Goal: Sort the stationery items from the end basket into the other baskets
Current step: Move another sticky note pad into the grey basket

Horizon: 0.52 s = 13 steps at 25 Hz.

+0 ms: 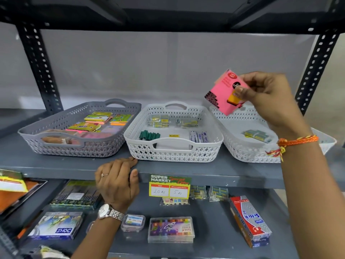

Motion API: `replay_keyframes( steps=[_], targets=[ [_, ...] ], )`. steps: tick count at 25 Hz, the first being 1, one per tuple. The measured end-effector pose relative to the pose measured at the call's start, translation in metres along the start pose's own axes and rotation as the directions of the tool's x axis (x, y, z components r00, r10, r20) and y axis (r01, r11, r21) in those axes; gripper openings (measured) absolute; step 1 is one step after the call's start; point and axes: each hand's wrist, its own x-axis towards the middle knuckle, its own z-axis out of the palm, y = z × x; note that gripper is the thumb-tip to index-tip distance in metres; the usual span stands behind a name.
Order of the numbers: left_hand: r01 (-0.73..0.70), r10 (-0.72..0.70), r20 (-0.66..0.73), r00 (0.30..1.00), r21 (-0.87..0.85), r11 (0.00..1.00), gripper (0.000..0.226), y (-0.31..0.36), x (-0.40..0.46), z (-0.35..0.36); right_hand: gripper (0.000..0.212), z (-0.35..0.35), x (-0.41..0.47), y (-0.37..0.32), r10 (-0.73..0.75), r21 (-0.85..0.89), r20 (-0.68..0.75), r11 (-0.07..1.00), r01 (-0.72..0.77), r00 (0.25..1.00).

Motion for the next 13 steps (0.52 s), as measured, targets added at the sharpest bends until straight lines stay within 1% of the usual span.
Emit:
replay_keyframes(
  steps=[3, 5, 8, 13],
  targets=[
    [-0.001, 0.001, 0.017, 1.0, 0.007, 1.0, 0.043, -0.002, -0.002, 0.0, 0.023, 0.026, -0.005, 0.0, 0.001, 0.093, 0.105, 0.996, -0.011, 0.994],
    [0.002, -0.002, 0.03, 1.0, -0.005, 1.0, 0.044, -0.003, -0.003, -0.001, 0.024, 0.039, -0.006, 0.002, -0.004, 0.095, 0.162, 0.995, -0.011, 0.987],
    [0.001, 0.001, 0.042, 0.999, -0.043, 0.999, 0.042, -0.004, -0.001, -0.003, 0.025, 0.054, -0.004, 0.001, -0.013, 0.087, 0.201, 0.996, -0.005, 0.98],
    [-0.063, 0.08, 0.092, 0.993, -0.169, 0.984, 0.035, -0.017, -0.001, -0.017, 0.024, 0.088, 0.017, -0.007, -0.017, 0.126, 0.278, 0.992, -0.019, 0.96]
  ],
)
